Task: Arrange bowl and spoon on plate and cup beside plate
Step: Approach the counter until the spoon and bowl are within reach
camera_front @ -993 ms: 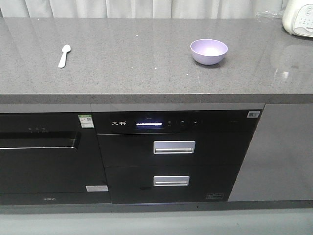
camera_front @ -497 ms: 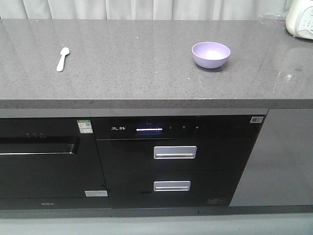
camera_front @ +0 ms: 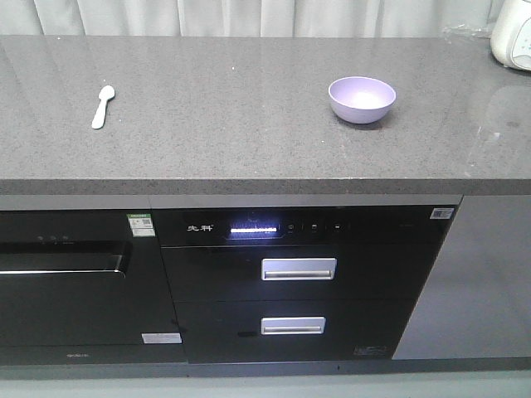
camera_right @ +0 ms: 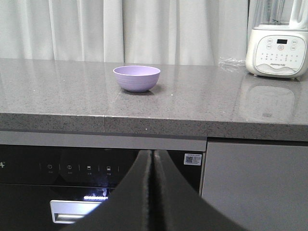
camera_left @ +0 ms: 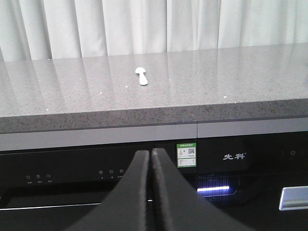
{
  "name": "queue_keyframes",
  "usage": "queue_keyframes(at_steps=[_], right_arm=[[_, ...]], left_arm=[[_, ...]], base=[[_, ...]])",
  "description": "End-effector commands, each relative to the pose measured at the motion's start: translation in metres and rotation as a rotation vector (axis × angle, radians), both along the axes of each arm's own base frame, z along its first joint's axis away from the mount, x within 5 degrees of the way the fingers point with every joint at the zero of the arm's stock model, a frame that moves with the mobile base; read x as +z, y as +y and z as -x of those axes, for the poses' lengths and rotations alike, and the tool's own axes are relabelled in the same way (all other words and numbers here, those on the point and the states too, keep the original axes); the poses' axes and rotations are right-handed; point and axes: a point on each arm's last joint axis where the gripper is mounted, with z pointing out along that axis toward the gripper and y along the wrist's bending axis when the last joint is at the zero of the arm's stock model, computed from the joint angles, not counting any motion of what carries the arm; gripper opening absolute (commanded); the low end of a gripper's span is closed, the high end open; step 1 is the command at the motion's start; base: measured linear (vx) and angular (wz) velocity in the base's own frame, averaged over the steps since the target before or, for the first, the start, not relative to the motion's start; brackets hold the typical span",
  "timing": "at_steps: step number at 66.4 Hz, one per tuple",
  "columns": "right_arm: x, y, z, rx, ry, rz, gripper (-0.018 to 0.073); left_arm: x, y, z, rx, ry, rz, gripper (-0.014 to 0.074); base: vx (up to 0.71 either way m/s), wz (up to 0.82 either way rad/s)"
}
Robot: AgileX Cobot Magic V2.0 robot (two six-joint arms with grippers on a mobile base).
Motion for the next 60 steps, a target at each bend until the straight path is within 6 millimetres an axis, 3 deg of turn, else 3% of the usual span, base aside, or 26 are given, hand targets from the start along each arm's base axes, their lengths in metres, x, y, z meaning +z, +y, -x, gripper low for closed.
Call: queue_keyframes(at_steps=[1, 60], right_arm=[[0.0061, 0.0002, 0.0009, 0.003, -0.080, 0.002, -0.0003], [0.0061, 0.0002, 0.0009, 0.003, -0.080, 0.002, -0.0003]], left_arm=[[0.0090, -0.0007, 0.0005, -0.007, -0.079, 0.010, -0.0006], [0.0090, -0.0007, 0.0005, -0.007, -0.079, 0.010, -0.0006]], base=[[0.07, 0.00], [0.07, 0.00]])
